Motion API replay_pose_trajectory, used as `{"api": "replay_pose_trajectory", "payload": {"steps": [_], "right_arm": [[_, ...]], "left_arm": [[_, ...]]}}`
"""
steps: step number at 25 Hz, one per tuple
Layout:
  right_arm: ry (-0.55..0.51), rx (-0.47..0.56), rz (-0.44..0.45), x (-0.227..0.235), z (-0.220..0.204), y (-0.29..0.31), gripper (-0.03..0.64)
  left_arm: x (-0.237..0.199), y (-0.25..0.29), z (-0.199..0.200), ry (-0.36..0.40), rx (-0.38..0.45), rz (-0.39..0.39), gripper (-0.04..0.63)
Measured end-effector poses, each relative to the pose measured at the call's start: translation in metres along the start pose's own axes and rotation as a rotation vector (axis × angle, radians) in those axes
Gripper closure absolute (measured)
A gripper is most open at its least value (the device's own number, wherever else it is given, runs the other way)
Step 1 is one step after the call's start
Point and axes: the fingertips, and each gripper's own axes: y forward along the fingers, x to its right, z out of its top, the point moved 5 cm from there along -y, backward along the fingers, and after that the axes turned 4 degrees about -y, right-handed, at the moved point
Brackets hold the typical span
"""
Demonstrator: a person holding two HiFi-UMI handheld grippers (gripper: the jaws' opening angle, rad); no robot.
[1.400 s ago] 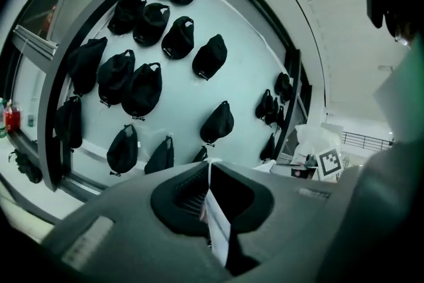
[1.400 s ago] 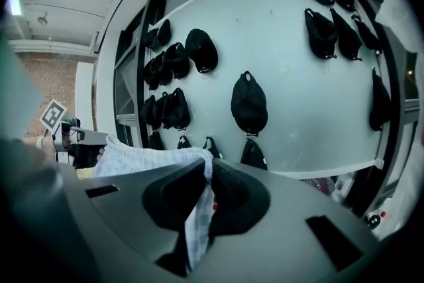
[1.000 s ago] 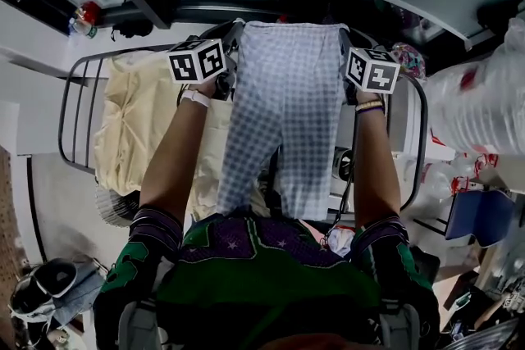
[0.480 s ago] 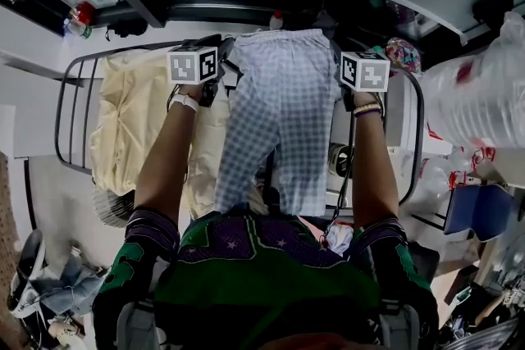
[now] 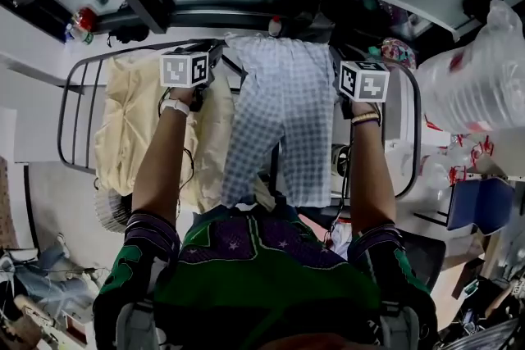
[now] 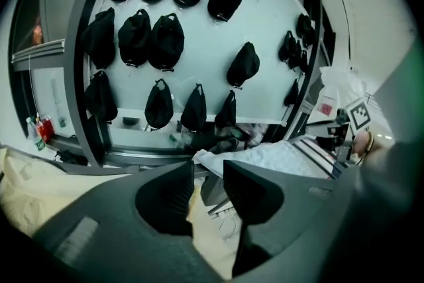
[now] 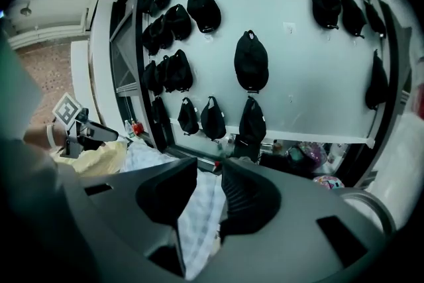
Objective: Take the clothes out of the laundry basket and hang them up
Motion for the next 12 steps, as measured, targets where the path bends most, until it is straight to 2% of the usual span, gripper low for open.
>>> {"api": "replay_pose_trajectory", "payload": {"steps": [6, 12], "right_arm": [[0.013, 0.039, -0.035, -0.012, 0.004, -0.024, 0.505], [0.026, 0.087, -0.062, -0.04, 0.008, -0.066, 0.505]], "left_arm": [[0.002, -0.036, 0.006, -0.045, 0.112, -0.036, 0.448], [0.005, -0.098, 0.009, -0.079, 0.228, -0.069, 0.449]]}}
